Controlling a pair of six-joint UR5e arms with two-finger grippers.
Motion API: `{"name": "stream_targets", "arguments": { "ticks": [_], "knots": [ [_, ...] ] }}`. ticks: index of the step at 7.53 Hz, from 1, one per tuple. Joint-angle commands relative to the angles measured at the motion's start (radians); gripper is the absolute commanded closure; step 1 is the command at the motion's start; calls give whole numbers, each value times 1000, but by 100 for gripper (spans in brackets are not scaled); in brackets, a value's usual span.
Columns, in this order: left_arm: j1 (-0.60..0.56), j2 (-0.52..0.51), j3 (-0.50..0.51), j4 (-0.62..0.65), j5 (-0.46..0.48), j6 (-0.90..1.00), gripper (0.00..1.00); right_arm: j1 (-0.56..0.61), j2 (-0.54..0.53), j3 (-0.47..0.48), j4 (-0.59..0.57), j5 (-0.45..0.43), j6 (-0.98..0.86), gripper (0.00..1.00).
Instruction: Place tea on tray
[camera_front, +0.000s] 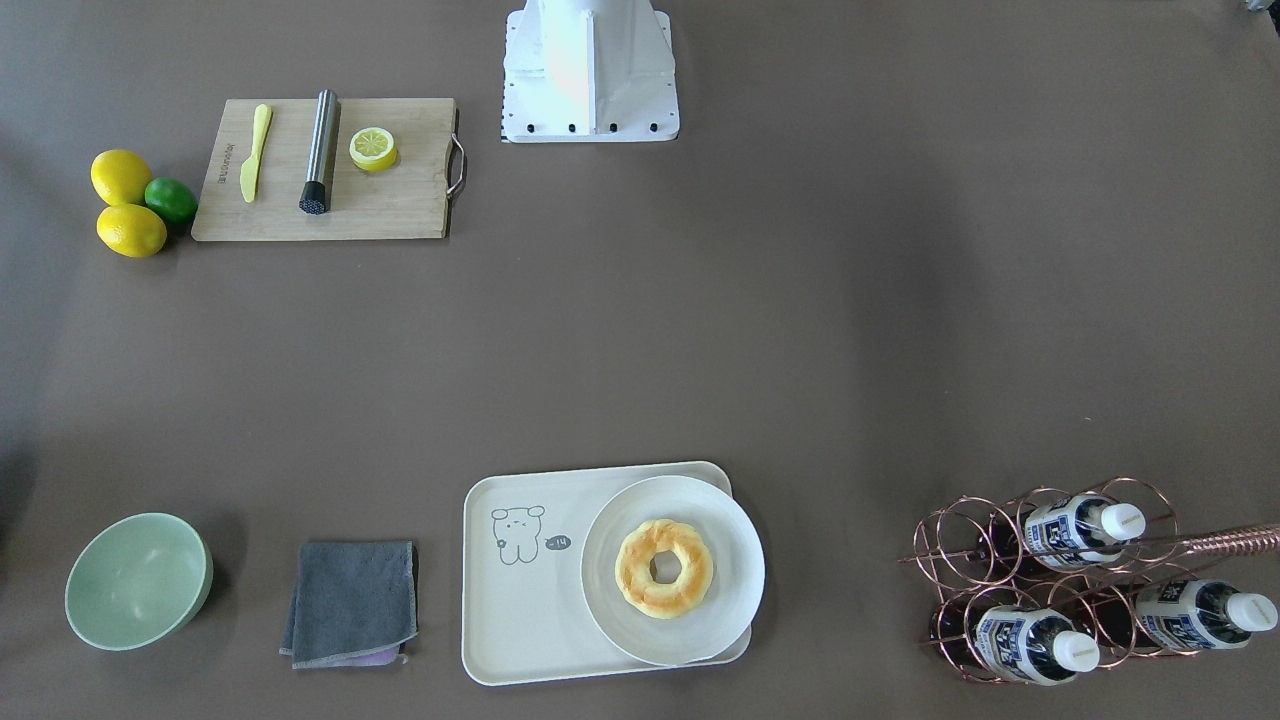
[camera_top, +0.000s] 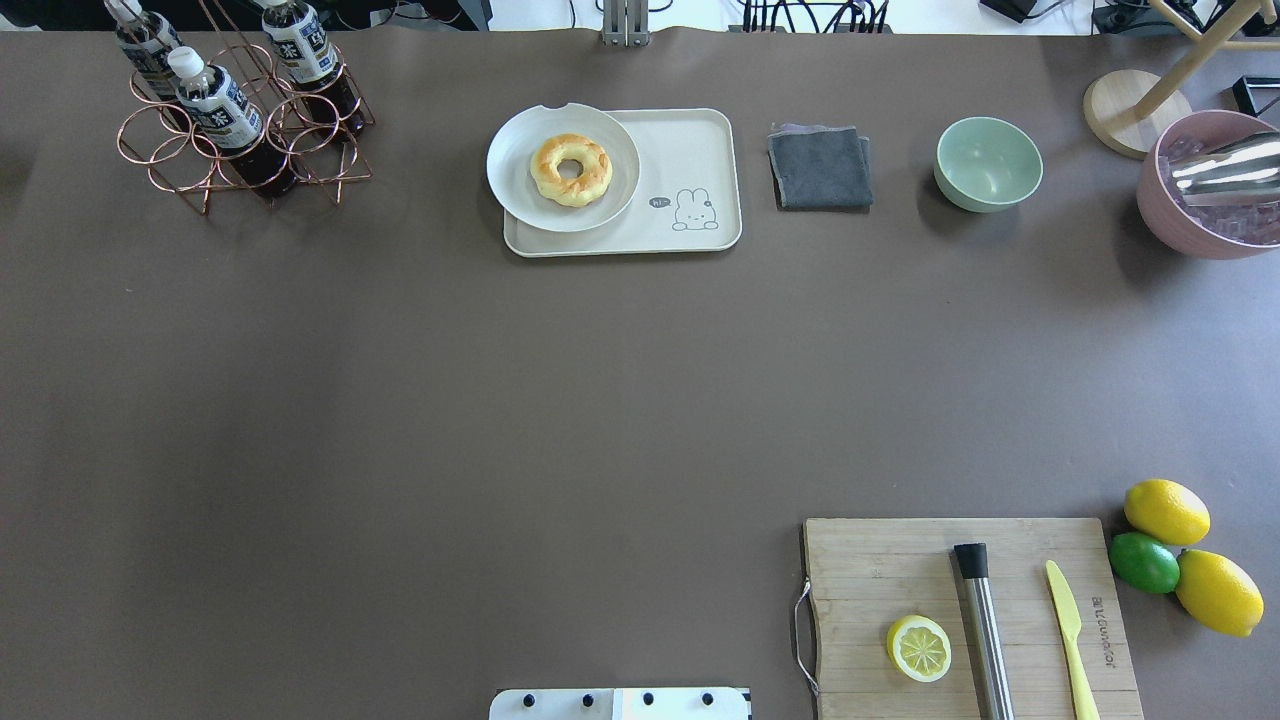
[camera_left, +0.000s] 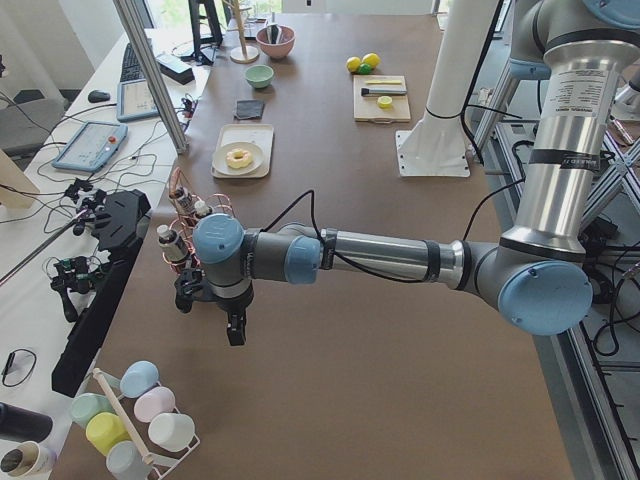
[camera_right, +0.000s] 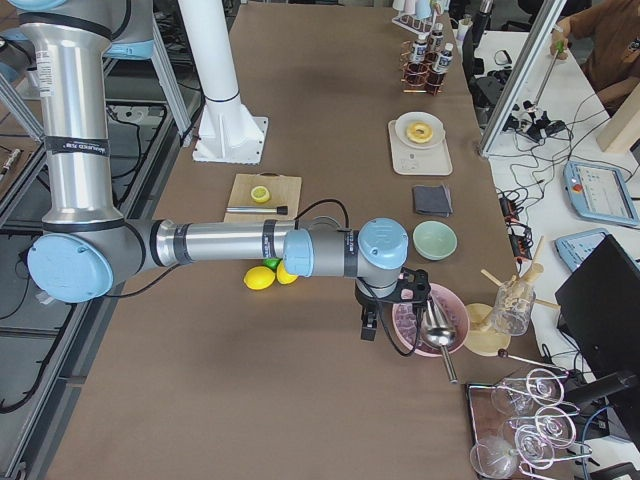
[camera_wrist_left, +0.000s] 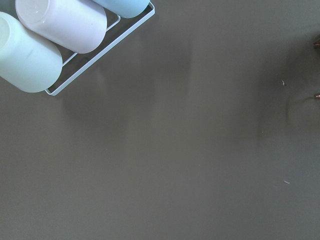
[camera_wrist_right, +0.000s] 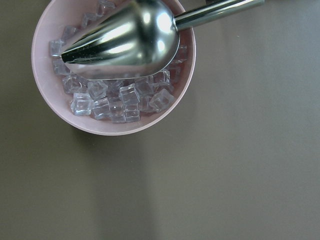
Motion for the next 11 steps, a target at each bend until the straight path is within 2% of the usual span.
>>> {"name": "stream_targets", "arguments": {
  "ticks": [1,8,11],
  "knots": [
    [0,-3,-1,-2,0,0,2,0,3,0,-1,0,2,0],
    [0,11,0,-34,0,0,2,-1,4,-2,-1,0,1,0],
    [0,11,-39,-31,-3,-6,2,-1,4,0,-1,2,5,0]
  ]
}}
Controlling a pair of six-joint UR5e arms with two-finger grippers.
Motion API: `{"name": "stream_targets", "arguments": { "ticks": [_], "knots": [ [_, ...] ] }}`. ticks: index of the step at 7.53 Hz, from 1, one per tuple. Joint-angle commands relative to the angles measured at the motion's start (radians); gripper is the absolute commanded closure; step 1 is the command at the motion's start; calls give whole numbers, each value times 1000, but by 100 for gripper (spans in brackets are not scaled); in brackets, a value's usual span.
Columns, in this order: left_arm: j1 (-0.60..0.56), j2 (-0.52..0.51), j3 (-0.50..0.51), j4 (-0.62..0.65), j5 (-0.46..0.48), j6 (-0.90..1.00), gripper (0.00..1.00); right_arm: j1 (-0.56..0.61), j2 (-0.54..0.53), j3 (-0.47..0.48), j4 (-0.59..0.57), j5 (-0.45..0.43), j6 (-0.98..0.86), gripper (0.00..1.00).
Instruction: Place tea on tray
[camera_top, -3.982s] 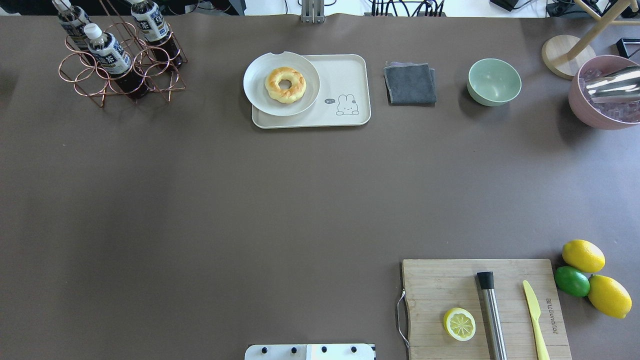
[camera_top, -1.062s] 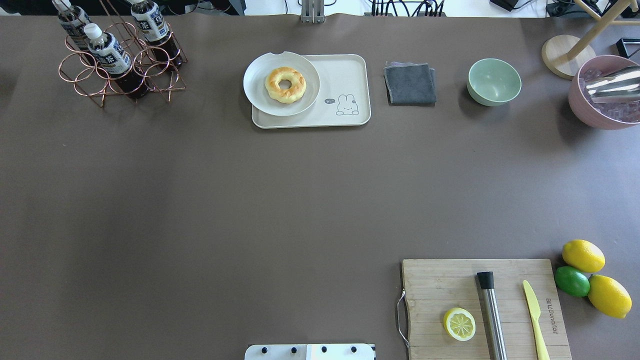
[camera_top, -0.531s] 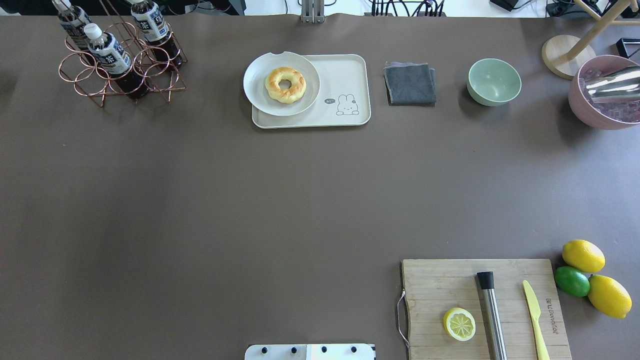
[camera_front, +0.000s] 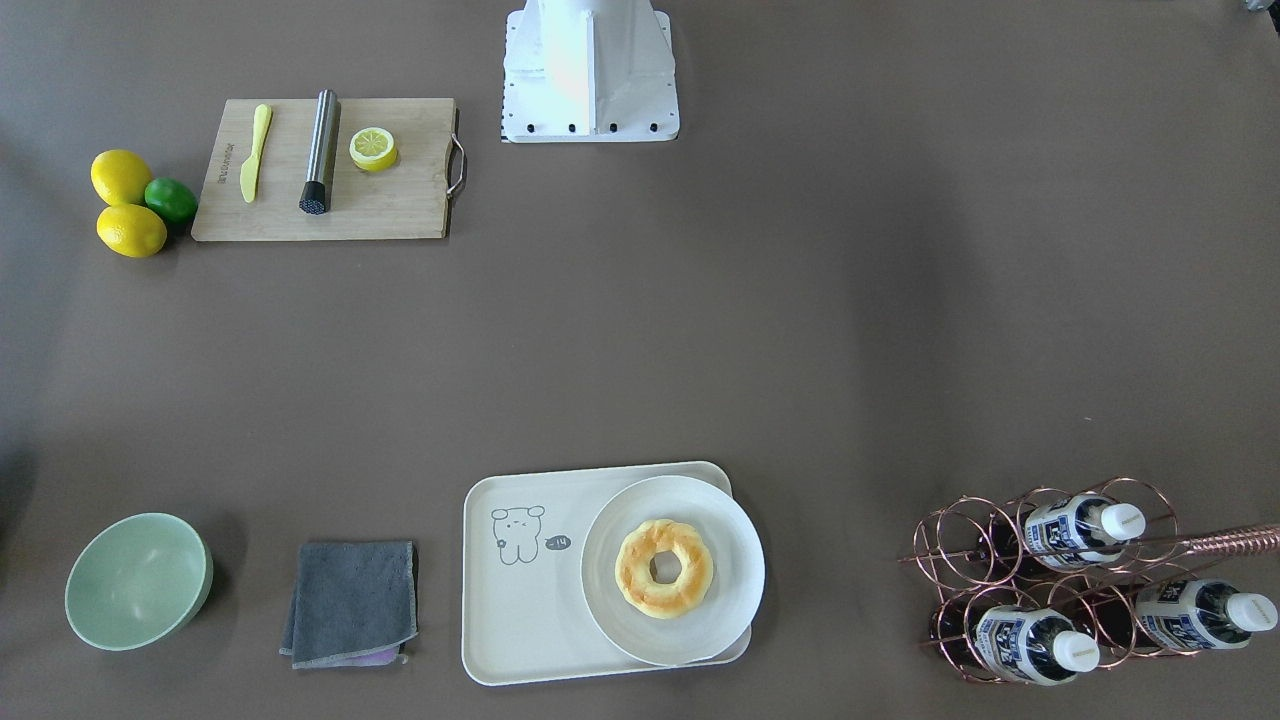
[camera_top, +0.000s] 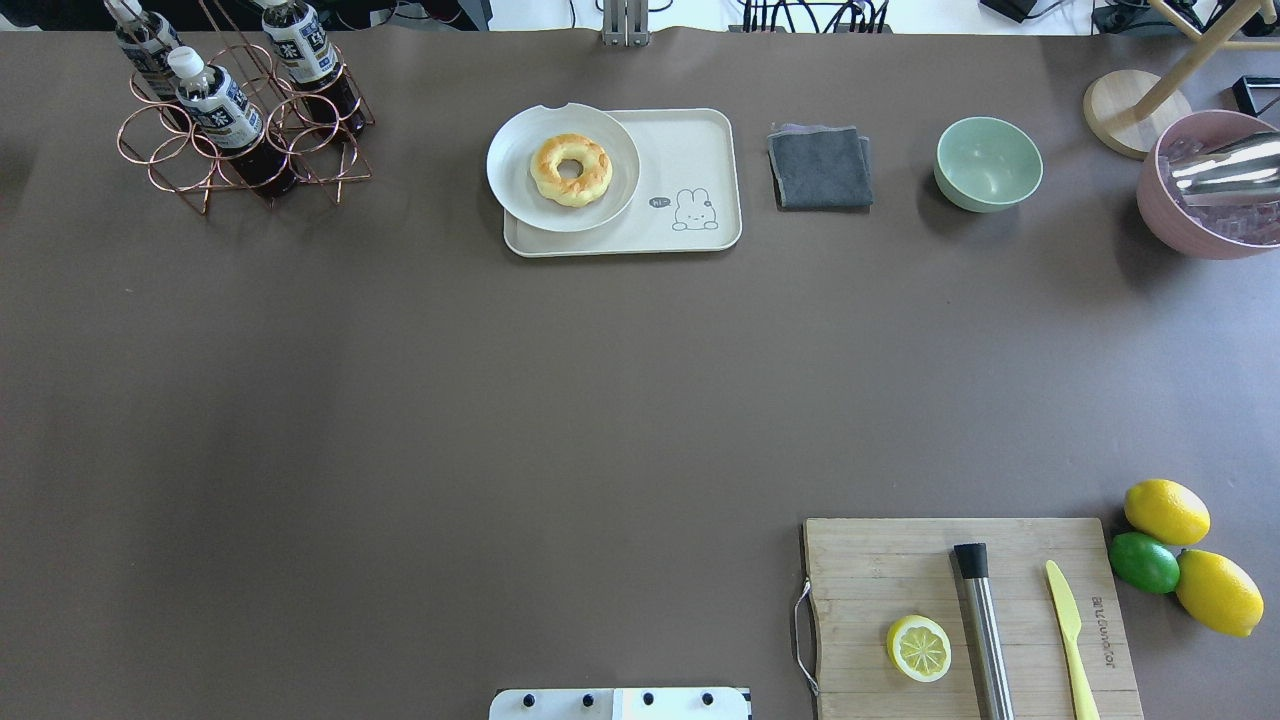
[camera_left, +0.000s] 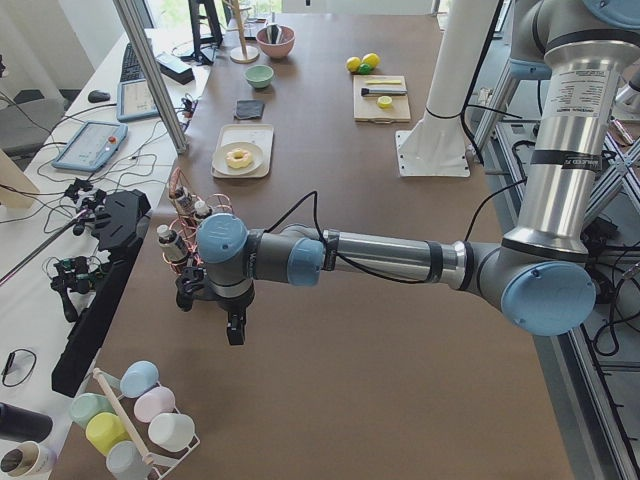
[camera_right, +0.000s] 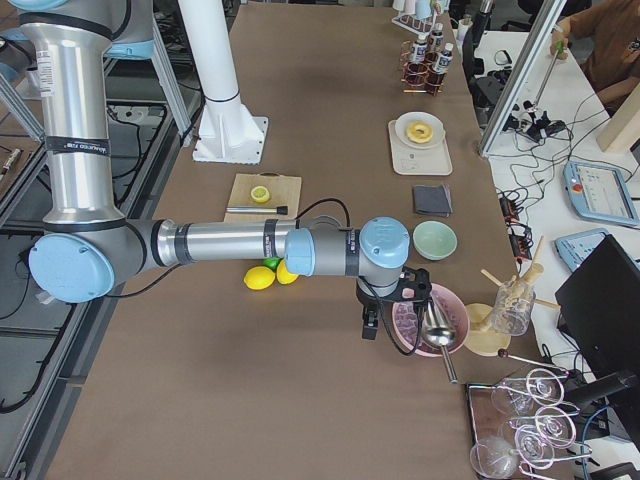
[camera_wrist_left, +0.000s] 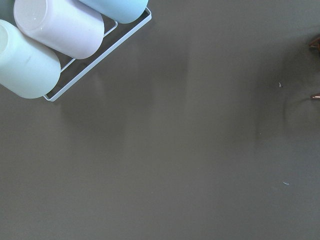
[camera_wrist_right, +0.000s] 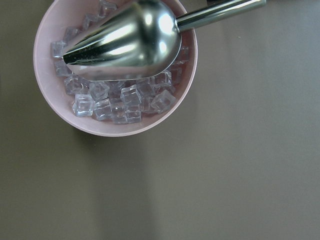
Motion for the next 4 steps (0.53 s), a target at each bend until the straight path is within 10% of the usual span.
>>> {"name": "stream_targets", "arguments": {
  "ticks": [1,4],
  "knots": [
    [0,-2,-74,2,-6,-5,2,0,-3,2,0,0,1,0],
    [24,-2,-187,-49,-1,-5,2,0,-15,4,-1,14,3,0]
  ]
}}
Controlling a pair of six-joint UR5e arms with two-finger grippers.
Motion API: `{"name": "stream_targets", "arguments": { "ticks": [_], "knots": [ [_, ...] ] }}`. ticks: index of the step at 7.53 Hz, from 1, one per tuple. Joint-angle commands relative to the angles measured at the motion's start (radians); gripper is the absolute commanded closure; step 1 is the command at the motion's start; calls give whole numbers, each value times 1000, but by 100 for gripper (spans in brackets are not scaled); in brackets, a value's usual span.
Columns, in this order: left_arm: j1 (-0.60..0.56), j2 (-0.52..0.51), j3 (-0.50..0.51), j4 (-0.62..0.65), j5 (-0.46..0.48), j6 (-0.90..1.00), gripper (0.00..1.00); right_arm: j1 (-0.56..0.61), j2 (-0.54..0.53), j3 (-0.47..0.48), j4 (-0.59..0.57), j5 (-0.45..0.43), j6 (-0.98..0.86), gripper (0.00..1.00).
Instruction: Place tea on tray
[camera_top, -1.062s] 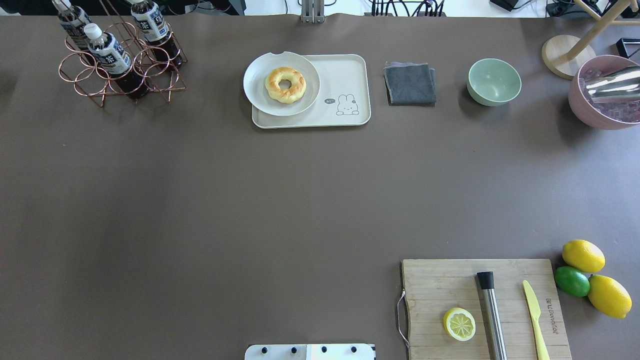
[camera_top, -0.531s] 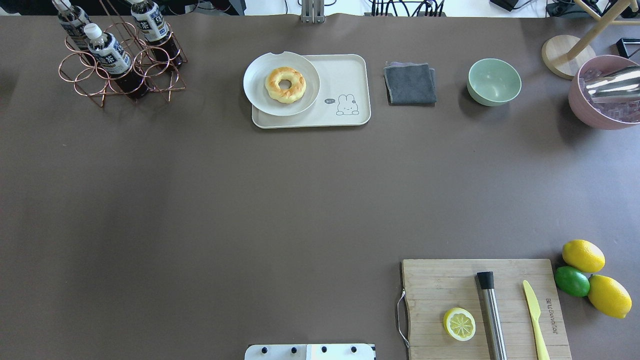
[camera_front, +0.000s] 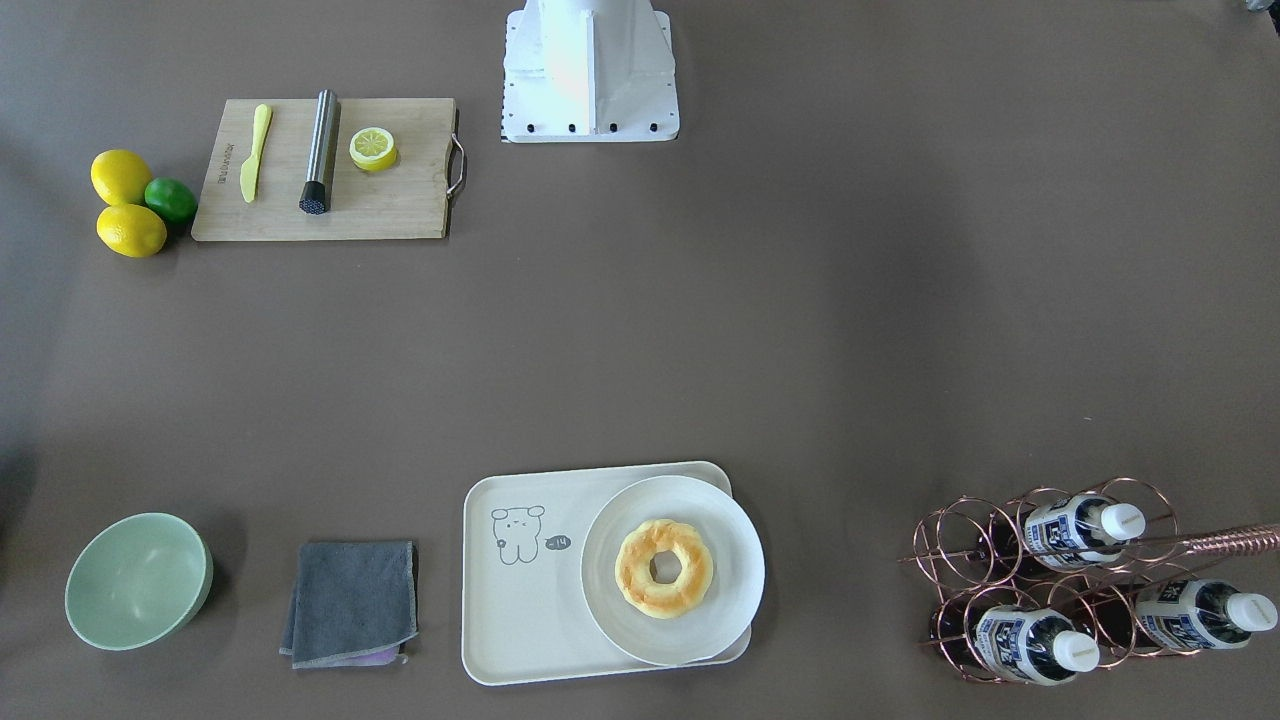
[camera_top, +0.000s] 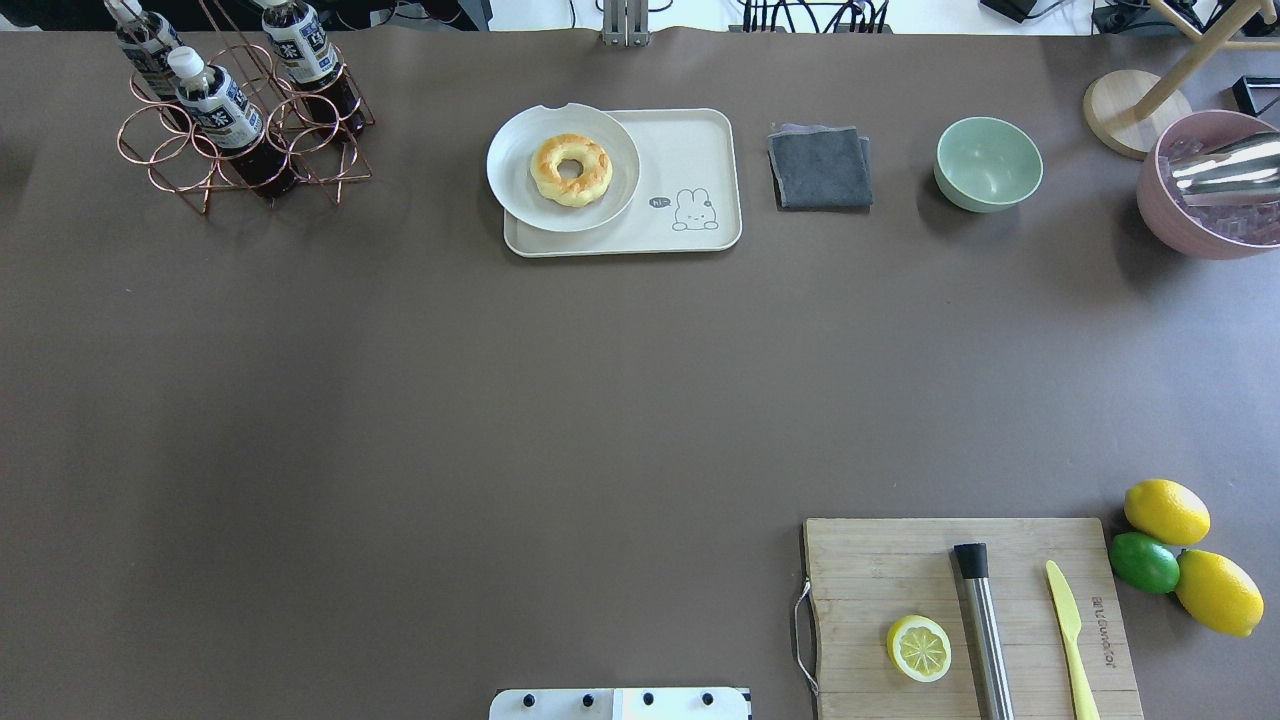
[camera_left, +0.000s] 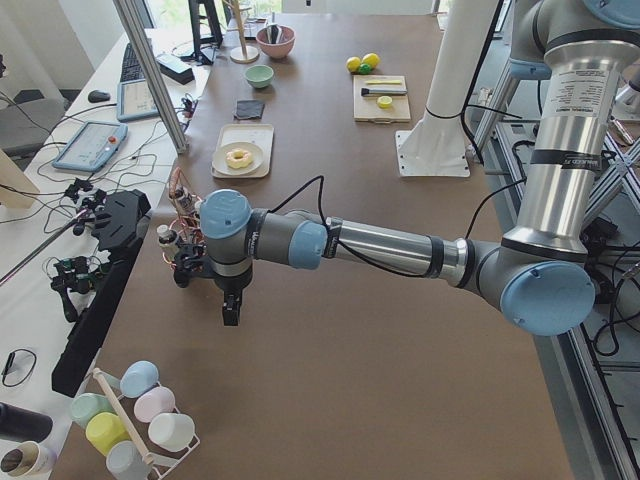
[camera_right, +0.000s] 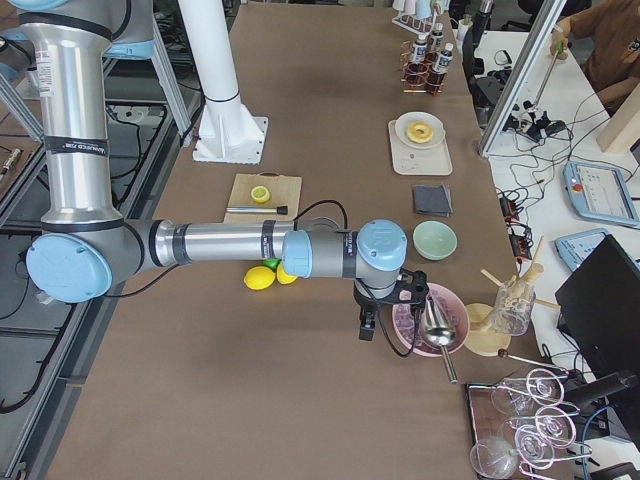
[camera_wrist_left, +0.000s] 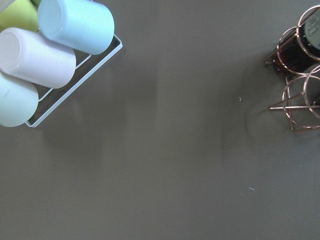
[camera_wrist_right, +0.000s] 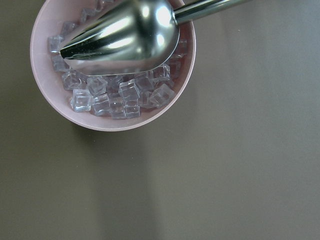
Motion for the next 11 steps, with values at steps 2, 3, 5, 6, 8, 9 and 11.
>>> {"name": "stream_targets", "arguments": {
  "ticks": [2,3,5,6,8,9,11],
  "knots": [
    [80,-12,-165,-95,-2,-1,2,0,-5,-1,-1,8,0,0],
    [131,5,-210,-139,0,-52,2,0,-7,-1,-1,9,-1,0],
    [161,-44,-215,-192,0,-270,2,0,-10,5,-1,11,-1,0],
    [168,-56,-231,-227,0,-309,2,0,-10,5,0,20,-1,0],
    [283,-70,-235,-233,52,-314,2,0,-8,5,0,24,0,0],
    [294,-70,-262,-233,105,-354,2,0,-7,5,0,24,0,0],
    [354,-129,-253,-194,213,-438,2,0,-7,6,0,26,2,0]
  ]
}}
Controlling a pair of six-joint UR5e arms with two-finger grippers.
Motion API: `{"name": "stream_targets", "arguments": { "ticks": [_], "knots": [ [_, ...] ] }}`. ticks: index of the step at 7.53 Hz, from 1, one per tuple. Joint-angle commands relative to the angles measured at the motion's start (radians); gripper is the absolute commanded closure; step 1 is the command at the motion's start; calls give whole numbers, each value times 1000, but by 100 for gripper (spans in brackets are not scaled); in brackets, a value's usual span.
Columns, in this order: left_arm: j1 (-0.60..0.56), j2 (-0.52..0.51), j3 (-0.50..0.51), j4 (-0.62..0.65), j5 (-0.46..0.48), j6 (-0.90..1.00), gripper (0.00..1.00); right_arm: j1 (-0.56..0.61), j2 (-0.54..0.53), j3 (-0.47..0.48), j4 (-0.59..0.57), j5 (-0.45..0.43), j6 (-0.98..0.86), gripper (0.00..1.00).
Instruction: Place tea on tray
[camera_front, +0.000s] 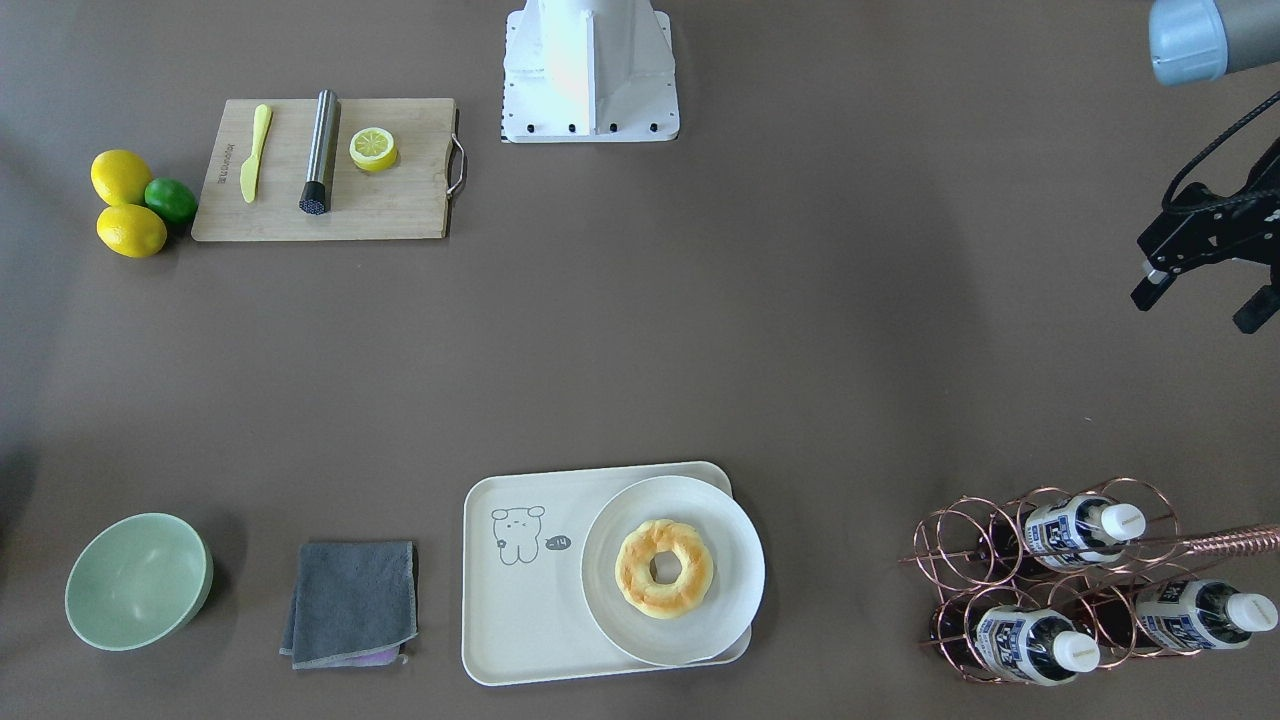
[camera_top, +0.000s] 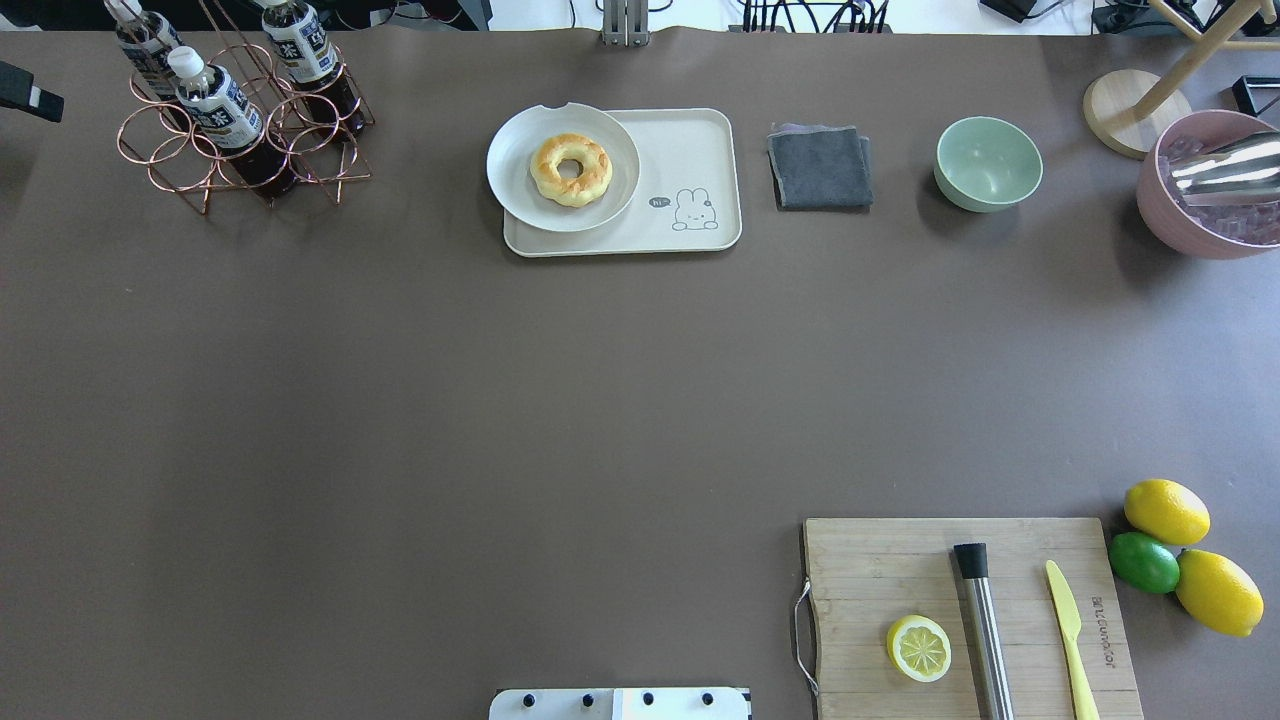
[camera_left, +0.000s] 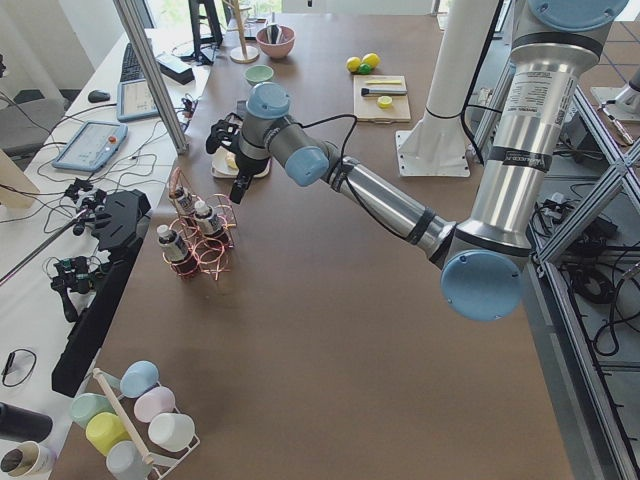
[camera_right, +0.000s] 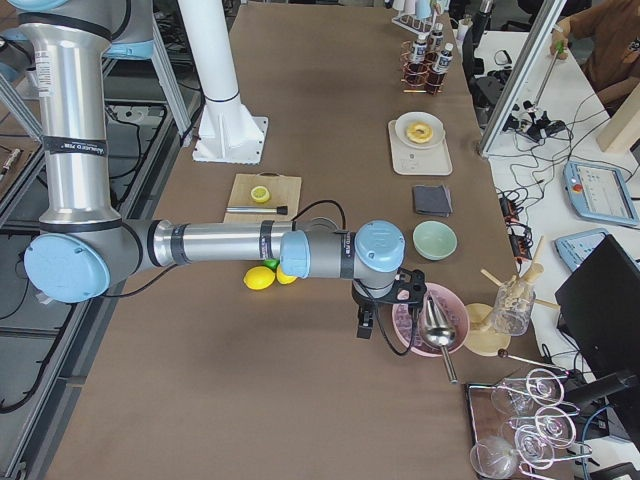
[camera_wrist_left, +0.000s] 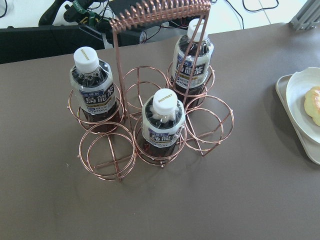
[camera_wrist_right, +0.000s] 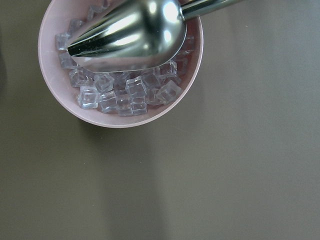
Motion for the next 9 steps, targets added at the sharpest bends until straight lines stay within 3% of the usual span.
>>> {"name": "stream_targets", "arguments": {
  "ticks": [1,3,4,7,9],
  "knots": [
    [88,-49,8,47,149,-117,2,0,1,2,0,0,1,0],
    [170,-63,30,48,244,-198,2,0,1,1,0,0,2,0],
    [177,-104,88,47,263,-203,2,0,2,-2,0,-1,2,0],
    [175,-205,228,24,260,-188,3,0,2,-7,0,-3,2,0],
    [166,-232,352,-93,263,-184,4,0,4,-9,0,-3,2,0]
  ]
}}
